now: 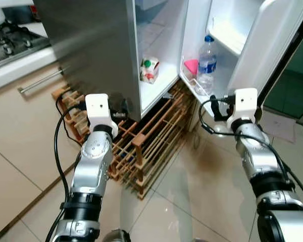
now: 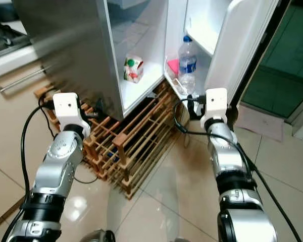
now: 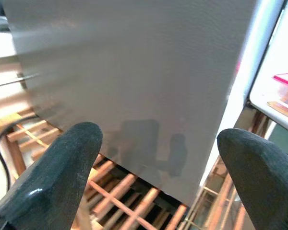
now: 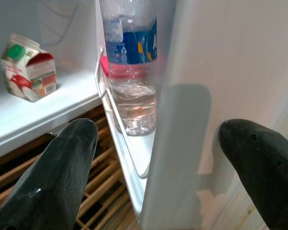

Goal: Restocking fridge

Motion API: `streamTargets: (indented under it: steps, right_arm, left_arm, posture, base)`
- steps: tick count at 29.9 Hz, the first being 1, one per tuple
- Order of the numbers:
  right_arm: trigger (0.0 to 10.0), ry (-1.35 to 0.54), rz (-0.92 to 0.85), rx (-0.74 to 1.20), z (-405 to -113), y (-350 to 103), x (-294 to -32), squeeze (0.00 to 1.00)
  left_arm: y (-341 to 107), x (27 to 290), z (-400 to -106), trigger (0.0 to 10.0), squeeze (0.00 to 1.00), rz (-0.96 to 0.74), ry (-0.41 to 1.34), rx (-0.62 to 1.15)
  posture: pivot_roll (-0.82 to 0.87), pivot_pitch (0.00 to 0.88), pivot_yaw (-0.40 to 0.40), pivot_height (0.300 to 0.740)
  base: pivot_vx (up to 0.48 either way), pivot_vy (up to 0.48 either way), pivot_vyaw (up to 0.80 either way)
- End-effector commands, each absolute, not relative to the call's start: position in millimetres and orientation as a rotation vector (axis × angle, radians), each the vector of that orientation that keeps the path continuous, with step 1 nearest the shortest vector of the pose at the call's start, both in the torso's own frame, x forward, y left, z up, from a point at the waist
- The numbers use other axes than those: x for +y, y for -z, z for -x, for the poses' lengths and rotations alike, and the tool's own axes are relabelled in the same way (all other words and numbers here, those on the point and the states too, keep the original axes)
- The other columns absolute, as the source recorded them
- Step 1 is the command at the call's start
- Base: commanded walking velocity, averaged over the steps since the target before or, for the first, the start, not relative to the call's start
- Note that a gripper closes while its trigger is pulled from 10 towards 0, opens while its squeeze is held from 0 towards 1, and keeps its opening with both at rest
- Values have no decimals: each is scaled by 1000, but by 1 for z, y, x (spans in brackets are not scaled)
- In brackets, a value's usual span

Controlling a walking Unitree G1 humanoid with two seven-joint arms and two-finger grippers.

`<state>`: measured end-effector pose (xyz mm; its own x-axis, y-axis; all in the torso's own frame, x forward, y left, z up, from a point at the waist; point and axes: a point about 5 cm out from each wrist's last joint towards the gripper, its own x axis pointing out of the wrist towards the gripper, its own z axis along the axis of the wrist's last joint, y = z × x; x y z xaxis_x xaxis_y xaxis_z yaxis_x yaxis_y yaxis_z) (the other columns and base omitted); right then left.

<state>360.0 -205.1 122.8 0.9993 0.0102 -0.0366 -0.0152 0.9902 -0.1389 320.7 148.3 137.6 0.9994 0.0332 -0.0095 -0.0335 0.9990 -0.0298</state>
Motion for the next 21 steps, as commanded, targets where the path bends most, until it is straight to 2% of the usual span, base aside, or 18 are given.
streamTargets:
  steps: [1,2,8,9,11,12,13,14,18,21]
  right_arm:
    - [10000,2,145,27,-362,-126,-211,0]
    - [10000,29,167,31,-362,-126,-222,0]
    - [10000,84,231,43,-358,-127,-245,0]
    - [10000,139,298,62,-352,-126,-267,0]
    - [10000,234,398,70,-343,-130,-294,0]
    - [10000,234,398,70,-343,-130,-294,0]
    - [10000,322,469,60,-335,-136,-314,0]
    - [10000,349,496,55,-333,-138,-320,0]
    - [10000,417,518,-17,-330,-150,-326,0]
    - [10000,351,491,-102,-336,-155,-302,0]
  left_arm:
    - [-139,152,-318,10000,0,12,-49,8]
    - [-139,155,-317,10000,0,7,-54,13]
    - [-138,157,-314,10000,0,-1,-52,23]
    - [-138,156,-314,10000,0,-5,-45,28]
    - [-139,155,-314,10000,0,-5,-39,30]
    - [-139,155,-314,10000,0,-5,-39,30]
    - [-140,153,-316,10000,0,-1,-33,32]
    - [-140,153,-316,10000,0,0,-31,32]
    - [-141,147,-318,10000,0,9,-12,29]
    - [-143,145,-320,10000,0,15,-5,22]
  posture:
    - [-16,0,34,726]
    - [-9,0,42,726]
    - [-13,0,48,726]
    - [-19,0,50,726]
    - [-23,0,50,726]
    - [-23,0,50,726]
    - [-37,0,53,726]
    - [-37,0,53,726]
    - [-54,0,52,726]
    - [-61,0,49,726]
  base:
    - [0,0,0]
    - [0,0,0]
    - [0,0,0]
    - [0,0,0]
    - [0,0,0]
    - [0,0,0]
    - [0,0,0]
    - [0,0,0]
    - [0,0,0]
    - [0,0,0]
